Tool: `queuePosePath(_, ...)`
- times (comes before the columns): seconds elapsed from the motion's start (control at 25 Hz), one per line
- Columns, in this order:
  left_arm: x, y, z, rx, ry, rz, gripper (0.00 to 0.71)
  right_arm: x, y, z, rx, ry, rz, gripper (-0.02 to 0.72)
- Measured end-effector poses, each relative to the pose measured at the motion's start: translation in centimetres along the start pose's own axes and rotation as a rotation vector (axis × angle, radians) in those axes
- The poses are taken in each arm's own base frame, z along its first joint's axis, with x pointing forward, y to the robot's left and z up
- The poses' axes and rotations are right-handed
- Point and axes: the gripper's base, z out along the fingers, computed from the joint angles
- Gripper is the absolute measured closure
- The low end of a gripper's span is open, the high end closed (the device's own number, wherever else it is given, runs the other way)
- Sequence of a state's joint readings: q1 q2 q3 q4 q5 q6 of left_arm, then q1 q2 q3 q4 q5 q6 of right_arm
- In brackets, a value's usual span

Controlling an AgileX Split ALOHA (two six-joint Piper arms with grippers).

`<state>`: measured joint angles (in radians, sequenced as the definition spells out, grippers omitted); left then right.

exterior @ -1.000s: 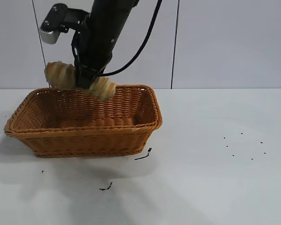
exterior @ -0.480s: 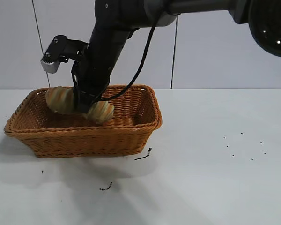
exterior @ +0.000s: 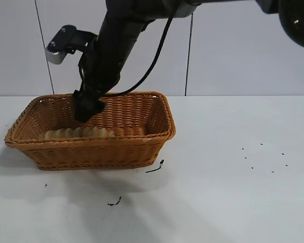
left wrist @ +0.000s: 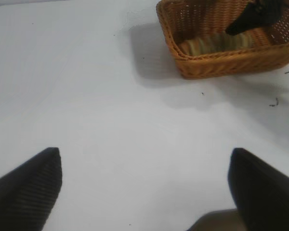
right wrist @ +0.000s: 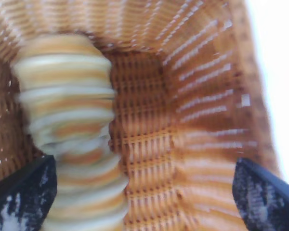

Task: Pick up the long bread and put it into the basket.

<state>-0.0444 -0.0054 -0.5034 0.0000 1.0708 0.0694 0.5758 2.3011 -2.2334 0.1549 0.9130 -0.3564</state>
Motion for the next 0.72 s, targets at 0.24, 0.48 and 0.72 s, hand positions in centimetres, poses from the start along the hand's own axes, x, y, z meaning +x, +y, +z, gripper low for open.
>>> queuePosePath(0.24, 0.0, 0.0, 0.0, 0.0, 0.0, 0.0, 0.014, 1.0, -3.3, -1.7, 0.097, 0.053, 0.323, 0.01)
queuePosePath(0.48, 0.0, 0.0, 0.0, 0.0, 0.0, 0.0, 0.014, 4.2, -10.3, -3.3, 0.195, 0.109, 0.459, 0.01)
queuePosePath(0.72, 0.0, 0.0, 0.0, 0.0, 0.0, 0.0, 0.014, 9.3, -18.4, -6.3, 0.316, 0.184, 0.609, 0.01)
